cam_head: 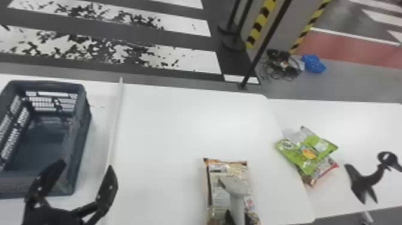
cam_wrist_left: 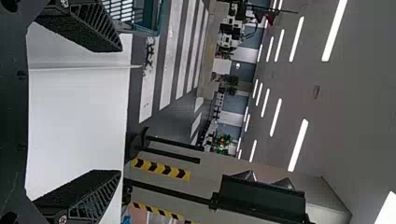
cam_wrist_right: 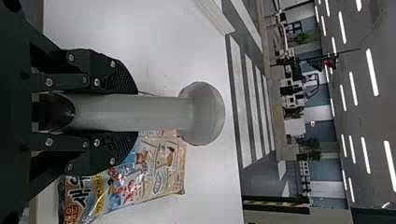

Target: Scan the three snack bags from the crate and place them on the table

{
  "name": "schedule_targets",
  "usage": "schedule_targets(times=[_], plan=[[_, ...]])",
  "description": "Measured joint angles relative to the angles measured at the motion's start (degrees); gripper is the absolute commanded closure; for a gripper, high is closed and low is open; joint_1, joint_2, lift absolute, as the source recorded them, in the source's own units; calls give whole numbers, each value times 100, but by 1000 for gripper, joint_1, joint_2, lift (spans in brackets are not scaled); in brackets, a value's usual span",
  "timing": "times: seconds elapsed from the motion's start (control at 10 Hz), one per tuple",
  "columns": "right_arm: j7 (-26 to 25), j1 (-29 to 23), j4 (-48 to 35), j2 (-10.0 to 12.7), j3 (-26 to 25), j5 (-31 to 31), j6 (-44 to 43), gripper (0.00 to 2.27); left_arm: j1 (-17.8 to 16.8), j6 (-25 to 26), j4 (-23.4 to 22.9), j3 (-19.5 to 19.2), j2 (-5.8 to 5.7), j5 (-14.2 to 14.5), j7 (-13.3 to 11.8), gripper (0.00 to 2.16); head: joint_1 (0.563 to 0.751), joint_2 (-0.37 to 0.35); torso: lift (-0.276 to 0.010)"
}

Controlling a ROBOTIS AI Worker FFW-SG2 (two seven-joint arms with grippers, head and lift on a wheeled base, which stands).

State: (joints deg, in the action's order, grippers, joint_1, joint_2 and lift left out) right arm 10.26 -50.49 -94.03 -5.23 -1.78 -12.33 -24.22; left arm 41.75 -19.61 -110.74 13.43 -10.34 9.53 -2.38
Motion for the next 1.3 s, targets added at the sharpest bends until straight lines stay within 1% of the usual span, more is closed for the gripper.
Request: schedule_targets(times=[0.4,0.6,0.8,1.0,1.1,1.2,1.3], plan=[[-210,155,152,-13,180,246,354,2196,-16,-137,70,-34,-27,45,-16,63,695,-230,-37],[-270,269,261,-13,212,282,446,2196,-25,-160,71,-62,-61,91,-17,63,695,-215,-37],[-271,323,278,-13,205,283,600,2199,-72,-149,87,-68,-64,107,-17,63,695,-212,-37],[-264,165,93,-14,158,204,301,2196,-116,-122,112,-68,-58,118,-17,63,695,-218,-37],[-192,2,-195,-19,67,90,206,2196,-122,-118,114,-68,-56,128,-17,63,695,-230,-37],[2,-123,-510,-22,-127,-103,250,2196,-123,-117,114,-68,-57,135,-17,63,695,-241,-37],[405,-133,-719,-22,-469,-407,495,2196,-119,-117,113,-68,-58,137,-17,63,695,-272,-37]])
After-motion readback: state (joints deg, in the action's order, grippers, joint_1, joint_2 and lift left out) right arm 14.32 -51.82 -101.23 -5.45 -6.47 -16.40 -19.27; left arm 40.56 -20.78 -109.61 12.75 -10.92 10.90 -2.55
